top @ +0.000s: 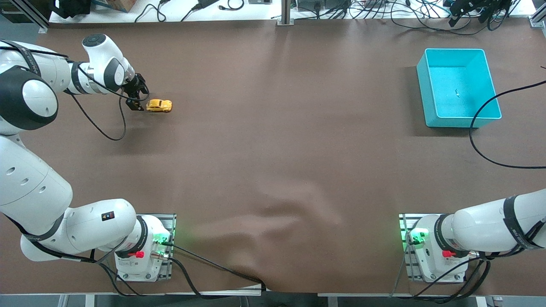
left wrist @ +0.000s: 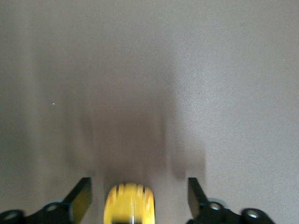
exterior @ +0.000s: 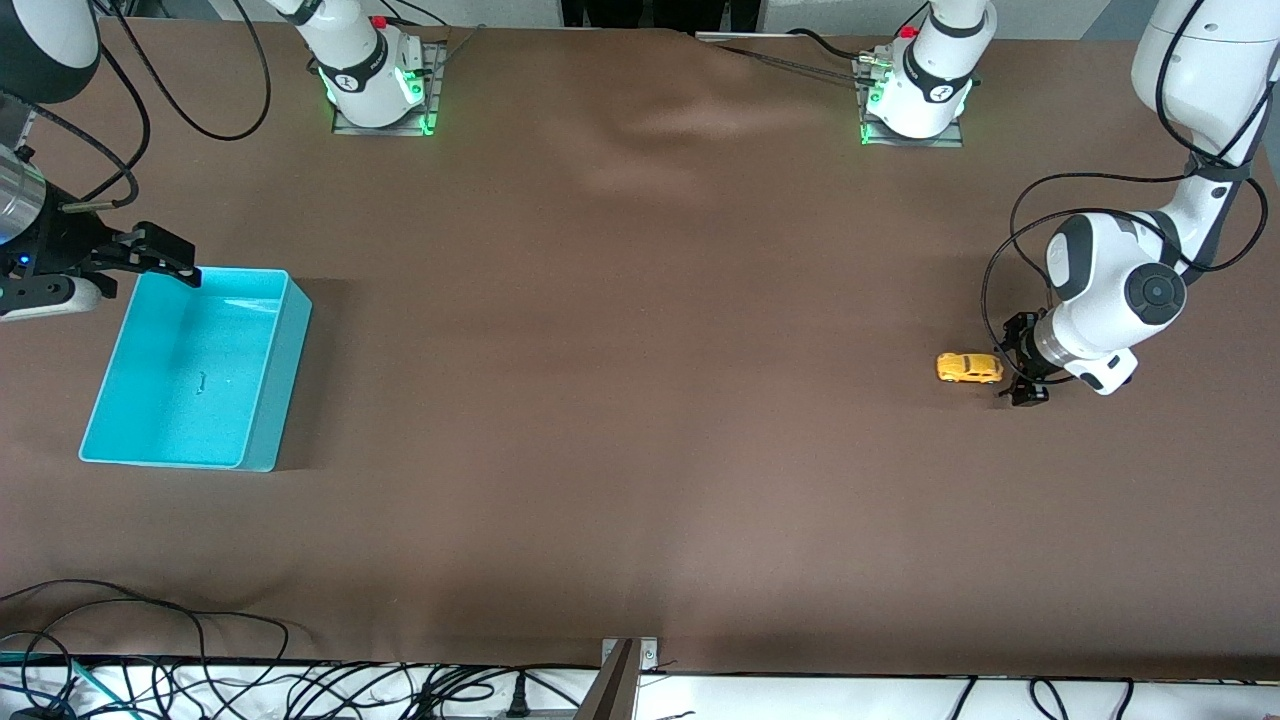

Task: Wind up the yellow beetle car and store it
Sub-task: 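Open the left gripper to release the car and lift away, then move the right gripper toward the car while the left gripper retracts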

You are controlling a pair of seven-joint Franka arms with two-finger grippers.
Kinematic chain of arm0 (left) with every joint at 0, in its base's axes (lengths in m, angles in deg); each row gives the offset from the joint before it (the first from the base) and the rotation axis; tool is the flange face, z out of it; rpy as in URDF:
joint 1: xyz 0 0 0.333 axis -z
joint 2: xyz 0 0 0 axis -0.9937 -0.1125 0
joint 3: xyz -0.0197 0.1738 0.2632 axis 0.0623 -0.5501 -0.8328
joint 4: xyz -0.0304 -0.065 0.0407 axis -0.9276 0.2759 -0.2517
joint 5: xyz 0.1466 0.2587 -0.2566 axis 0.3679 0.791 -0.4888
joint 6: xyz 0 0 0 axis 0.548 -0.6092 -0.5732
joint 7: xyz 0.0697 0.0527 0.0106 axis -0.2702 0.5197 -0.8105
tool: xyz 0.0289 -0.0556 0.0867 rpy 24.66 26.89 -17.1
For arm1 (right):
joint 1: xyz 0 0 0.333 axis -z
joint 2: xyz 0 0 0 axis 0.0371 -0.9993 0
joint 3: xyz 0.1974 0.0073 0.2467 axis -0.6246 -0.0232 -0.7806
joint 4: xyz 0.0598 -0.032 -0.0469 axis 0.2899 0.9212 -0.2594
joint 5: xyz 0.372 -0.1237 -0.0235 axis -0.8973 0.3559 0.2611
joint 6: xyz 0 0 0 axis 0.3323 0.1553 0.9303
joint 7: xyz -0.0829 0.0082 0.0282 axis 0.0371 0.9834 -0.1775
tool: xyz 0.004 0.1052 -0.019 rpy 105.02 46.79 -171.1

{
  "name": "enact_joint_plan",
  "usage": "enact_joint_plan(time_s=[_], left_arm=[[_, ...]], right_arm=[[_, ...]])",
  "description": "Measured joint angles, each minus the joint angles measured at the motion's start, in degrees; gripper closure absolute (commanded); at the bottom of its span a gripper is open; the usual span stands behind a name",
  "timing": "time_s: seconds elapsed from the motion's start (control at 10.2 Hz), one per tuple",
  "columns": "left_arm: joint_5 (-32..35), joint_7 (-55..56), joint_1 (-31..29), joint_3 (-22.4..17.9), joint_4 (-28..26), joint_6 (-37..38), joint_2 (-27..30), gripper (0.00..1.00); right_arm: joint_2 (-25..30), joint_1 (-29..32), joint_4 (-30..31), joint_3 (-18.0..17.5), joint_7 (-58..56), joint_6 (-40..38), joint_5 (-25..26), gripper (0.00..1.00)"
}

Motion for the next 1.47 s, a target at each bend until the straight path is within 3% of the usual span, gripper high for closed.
enact_joint_plan(time_s=[0.69, 0.88, 1.28, 1.47], left_arm=[[0.0, 0.1, 0.0, 0.3, 0.6, -0.3, 0.0, 0.0], [0.1, -0.1, 0.1, 0.7, 2.9, 0.0, 0.2, 0.0], [0.1, -3.0, 0.2, 2.9, 9.9, 9.7, 1.8, 0.0], [0.1, -3.2, 0.2, 3.8, 12.4, 11.1, 2.1, 0.0]], right_arm=[[0.0, 0.0, 0.0, 0.0, 0.0, 0.0, 0.0, 0.0], [0.2, 0.0, 0.0, 0.1, 0.0, 0.0, 0.0, 0.0], [0.4, 0.1, 0.0, 0.9, 0.0, 0.0, 0.0, 0.0], [0.4, 0.2, 0.0, 1.2, 0.0, 0.0, 0.0, 0.0]])
